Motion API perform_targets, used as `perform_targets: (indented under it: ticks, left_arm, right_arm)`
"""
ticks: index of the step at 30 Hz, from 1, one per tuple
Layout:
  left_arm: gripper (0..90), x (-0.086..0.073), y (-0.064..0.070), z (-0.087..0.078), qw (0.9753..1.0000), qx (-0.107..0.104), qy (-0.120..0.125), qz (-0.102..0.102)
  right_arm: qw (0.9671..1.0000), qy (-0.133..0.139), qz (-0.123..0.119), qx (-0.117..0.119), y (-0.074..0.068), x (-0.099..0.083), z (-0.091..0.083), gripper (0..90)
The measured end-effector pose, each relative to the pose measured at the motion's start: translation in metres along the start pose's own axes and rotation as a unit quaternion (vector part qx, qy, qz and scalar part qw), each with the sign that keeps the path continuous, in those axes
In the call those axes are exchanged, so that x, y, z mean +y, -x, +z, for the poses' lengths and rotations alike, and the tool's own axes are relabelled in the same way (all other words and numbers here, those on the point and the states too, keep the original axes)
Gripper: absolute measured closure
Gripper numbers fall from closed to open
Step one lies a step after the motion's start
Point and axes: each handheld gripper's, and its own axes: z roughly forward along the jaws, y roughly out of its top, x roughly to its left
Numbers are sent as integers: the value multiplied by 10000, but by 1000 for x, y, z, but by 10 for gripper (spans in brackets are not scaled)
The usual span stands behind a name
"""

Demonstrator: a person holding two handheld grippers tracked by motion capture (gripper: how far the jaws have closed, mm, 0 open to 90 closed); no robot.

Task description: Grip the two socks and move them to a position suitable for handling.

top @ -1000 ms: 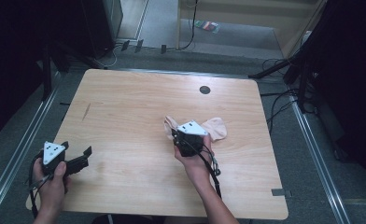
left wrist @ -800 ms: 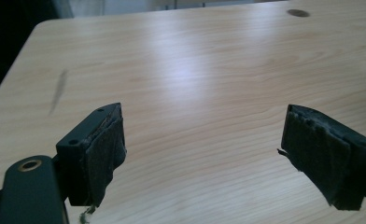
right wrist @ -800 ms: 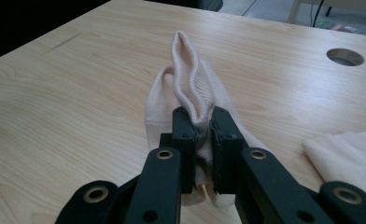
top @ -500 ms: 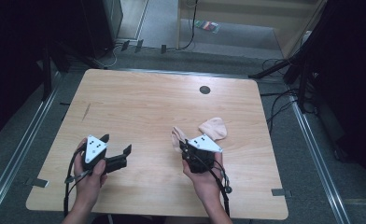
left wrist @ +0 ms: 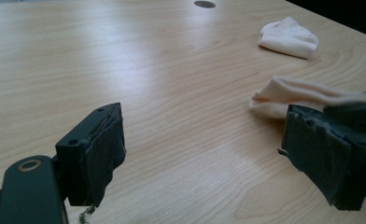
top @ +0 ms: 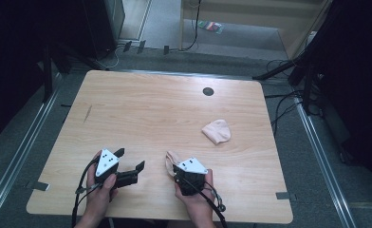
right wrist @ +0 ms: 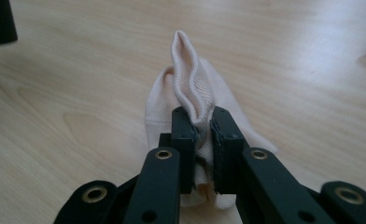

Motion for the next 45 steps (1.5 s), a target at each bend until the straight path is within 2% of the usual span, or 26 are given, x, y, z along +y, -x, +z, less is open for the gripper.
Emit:
perform_targets:
  ticks: [2,3,5,6,9,10,11,12,15,16,17,18,19,20,21,24,25,26,29,30,35,38,41,42,43,45]
  left_arm:
    - [139,-1,0,4,10000,-32,-35,-55]
    - [139,-2,1,6,10000,-42,-60,-31]
    - [139,-3,3,9,9999,-24,-133,82]
    - [139,-4,3,9,9998,-15,-177,115]
    - [139,-4,1,9,9997,32,-194,115]
    - [139,-3,-3,8,9998,52,-175,57]
    - [139,-3,-3,8,9998,52,-175,57]
    - [141,-3,-5,8,9998,57,-176,14]
    - [143,-4,-8,10,9997,58,-216,-116]
    - [148,-4,-7,12,9996,15,-256,-128]
    - [149,-4,-7,12,9996,15,-256,-128]
    - [149,-4,-5,13,9995,-47,-267,-128]
    - [149,-5,-3,13,9995,-108,-293,-96]
    - [149,-5,3,15,9991,-203,-361,-64]
    - [149,-5,3,15,9991,-203,-361,-64]
    - [148,-7,16,21,9974,-435,-576,44]
    - [148,-7,16,21,9974,-435,-576,44]
    - [148,-7,21,23,9964,-593,-599,81]
    - [149,-6,34,27,9939,-874,-656,156]
    - [198,-7,45,32,9933,-822,-751,313]
    - [343,-12,61,43,9901,-851,-1003,487]
    - [394,-12,69,50,9881,-760,-1156,672]
    - [521,-13,71,54,9853,-758,-1308,791]
    - [599,-14,69,55,9846,-777,-1333,824]
    - [599,-14,67,54,9846,-795,-1319,824]
    - [729,-13,63,53,9837,-773,-1374,863]
  right_arm:
    - [10000,-51,-4,15,-1,-3,3,808]
    - [9999,-99,29,29,-2,-6,6,766]
    - [9991,-153,190,344,-3,-8,11,574]
    - [9982,-173,236,518,-2,-8,13,515]
    - [9976,88,323,612,3,-3,5,470]
    - [9977,260,289,552,9,1,-2,526]
    - [9977,260,289,552,9,1,-2,526]
    - [9974,349,313,551,16,3,-6,592]
    - [9967,309,297,688,17,4,-5,617]
    - [9960,188,137,869,11,3,-1,602]
    - [9960,188,137,869,11,3,-1,602]
    - [9955,92,-2,941,6,2,2,579]
    - [9956,-3,-164,924,1,1,5,572]
    - [9961,-149,-306,815,-5,-2,9,620]
    - [9961,-149,-306,815,-5,-2,9,620]
    - [9966,-146,-115,808,0,-3,7,838]
    - [9966,-146,-115,808,0,-3,7,838]
    - [9966,-115,-17,821,3,-1,4,860]
    - [9938,23,451,1015,14,2,-1,869]
    - [9904,65,704,1188,20,4,-2,869]
    - [9895,162,859,1150,24,5,-4,870]
    - [9884,198,898,1208,26,6,-5,871]
    - [9876,246,976,1209,28,8,-8,872]
    - [9872,281,1014,1196,32,10,-11,873]
    - [9872,281,1014,1196,32,10,-11,873]
    - [9868,348,1088,1148,37,12,-15,874]
